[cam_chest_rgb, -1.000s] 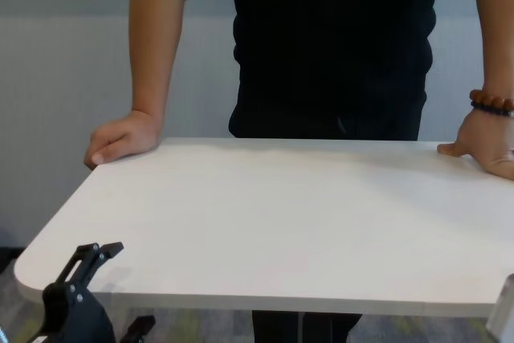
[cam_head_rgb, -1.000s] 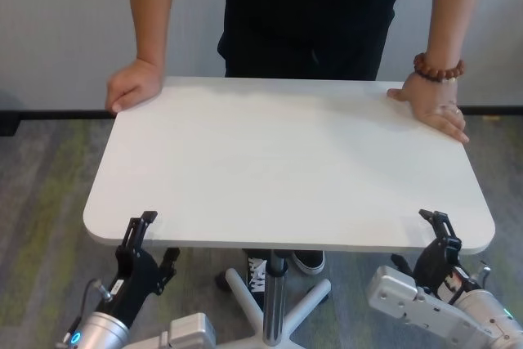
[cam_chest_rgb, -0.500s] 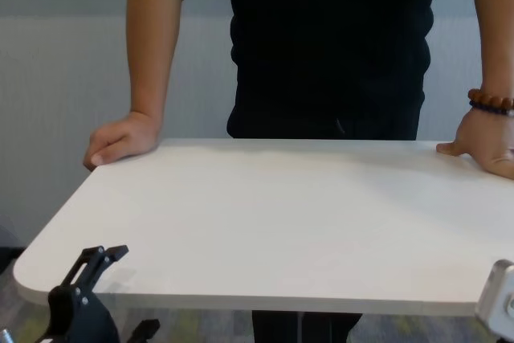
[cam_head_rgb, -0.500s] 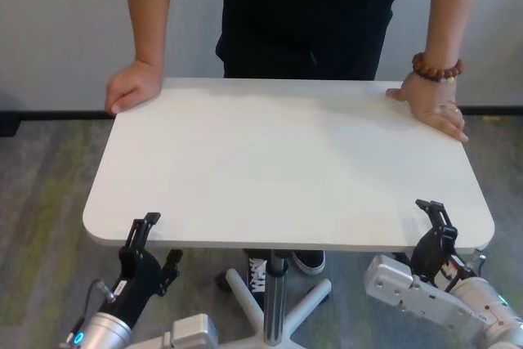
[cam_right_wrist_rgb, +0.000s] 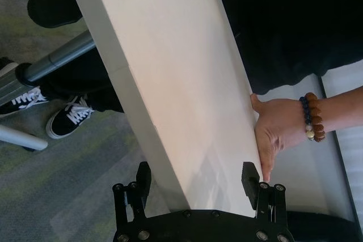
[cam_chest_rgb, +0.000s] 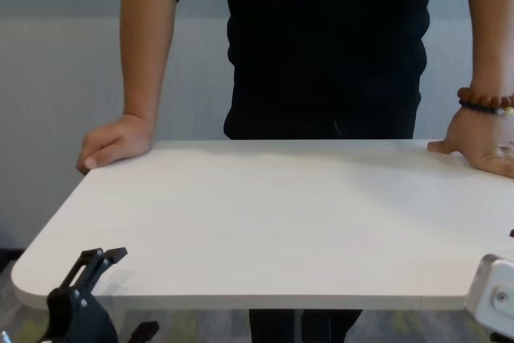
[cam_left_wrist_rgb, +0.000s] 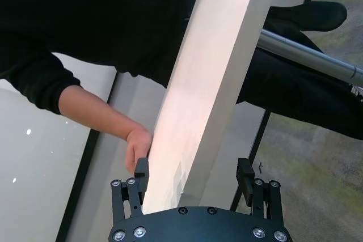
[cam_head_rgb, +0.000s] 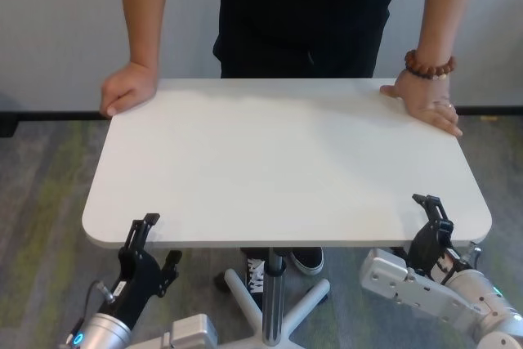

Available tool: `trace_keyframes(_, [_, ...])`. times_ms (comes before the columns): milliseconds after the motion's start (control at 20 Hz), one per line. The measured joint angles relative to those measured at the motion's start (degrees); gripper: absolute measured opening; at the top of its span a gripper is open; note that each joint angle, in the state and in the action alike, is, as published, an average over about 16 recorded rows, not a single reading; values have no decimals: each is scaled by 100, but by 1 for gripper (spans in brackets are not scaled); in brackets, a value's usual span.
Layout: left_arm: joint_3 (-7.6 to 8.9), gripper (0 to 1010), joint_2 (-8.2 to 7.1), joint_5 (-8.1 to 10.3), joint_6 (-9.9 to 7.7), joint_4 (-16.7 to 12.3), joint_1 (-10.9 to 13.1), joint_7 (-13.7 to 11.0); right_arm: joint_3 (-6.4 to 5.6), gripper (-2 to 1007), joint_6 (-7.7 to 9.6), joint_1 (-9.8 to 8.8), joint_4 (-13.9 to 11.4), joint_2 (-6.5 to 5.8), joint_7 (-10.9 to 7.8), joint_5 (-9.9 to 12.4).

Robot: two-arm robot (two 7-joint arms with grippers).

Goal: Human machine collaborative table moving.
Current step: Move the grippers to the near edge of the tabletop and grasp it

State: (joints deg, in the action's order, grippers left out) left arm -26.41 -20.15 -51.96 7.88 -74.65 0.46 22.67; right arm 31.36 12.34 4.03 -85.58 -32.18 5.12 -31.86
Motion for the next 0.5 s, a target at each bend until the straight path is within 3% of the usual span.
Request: trace_keyframes(500, [30, 1002, 37, -47, 23, 35, -11, 12, -48, 1001, -59, 76, 166, 147, -92, -92])
